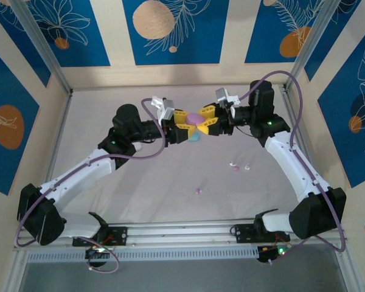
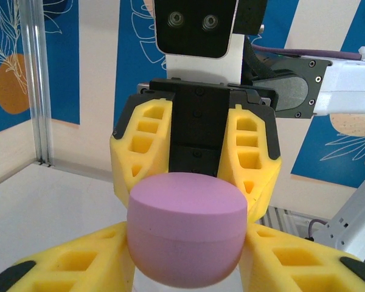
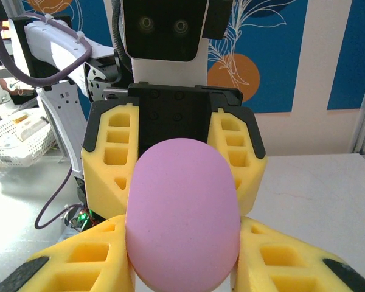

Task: Insert wireless bluetooth earbuds into charging case

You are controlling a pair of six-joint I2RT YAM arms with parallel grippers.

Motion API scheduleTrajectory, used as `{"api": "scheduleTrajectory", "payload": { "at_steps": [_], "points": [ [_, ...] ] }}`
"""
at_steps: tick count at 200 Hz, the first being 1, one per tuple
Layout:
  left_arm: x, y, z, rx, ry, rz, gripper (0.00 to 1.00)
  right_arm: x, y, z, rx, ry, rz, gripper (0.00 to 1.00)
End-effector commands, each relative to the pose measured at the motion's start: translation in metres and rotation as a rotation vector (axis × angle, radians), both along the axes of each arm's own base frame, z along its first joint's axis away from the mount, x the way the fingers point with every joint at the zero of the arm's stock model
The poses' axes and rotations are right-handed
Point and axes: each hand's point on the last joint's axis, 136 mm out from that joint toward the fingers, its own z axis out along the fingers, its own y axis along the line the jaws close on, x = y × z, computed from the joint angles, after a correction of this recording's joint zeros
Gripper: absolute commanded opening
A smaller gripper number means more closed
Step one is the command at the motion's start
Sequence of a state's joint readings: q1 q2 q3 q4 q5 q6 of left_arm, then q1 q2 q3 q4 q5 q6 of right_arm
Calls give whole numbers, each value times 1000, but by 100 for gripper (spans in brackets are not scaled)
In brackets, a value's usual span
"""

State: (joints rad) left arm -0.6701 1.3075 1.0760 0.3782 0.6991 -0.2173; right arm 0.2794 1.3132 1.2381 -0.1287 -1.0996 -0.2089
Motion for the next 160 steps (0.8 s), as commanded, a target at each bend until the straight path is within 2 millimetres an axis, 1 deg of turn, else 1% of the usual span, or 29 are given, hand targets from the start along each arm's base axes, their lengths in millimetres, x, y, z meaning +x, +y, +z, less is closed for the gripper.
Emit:
{"api": "scheduleTrajectory", "payload": {
  "at_steps": [1,42,53,63,93,126,160],
  "points": [
    [-6,-3,20,-46,-31,-28,47,-7,5,4,1,-18,33,32],
    [-7,-3,20,-45,-29,-31,47,-7,5,5,2,-26,32,32],
    [-8,-2,20,-43,-32,-31,43,-7,5,6,4,-31,31,32],
    [-7,-3,20,-41,-32,-30,42,-6,5,6,2,-26,29,32],
    [-9,-3,21,-43,-43,-38,31,-5,4,5,-6,-18,18,33],
    [-9,-1,16,-34,-79,-25,25,5,2,8,-15,65,-19,43],
    [-10,2,13,-22,-123,-10,23,17,-4,11,-22,216,-34,50]
  ]
}}
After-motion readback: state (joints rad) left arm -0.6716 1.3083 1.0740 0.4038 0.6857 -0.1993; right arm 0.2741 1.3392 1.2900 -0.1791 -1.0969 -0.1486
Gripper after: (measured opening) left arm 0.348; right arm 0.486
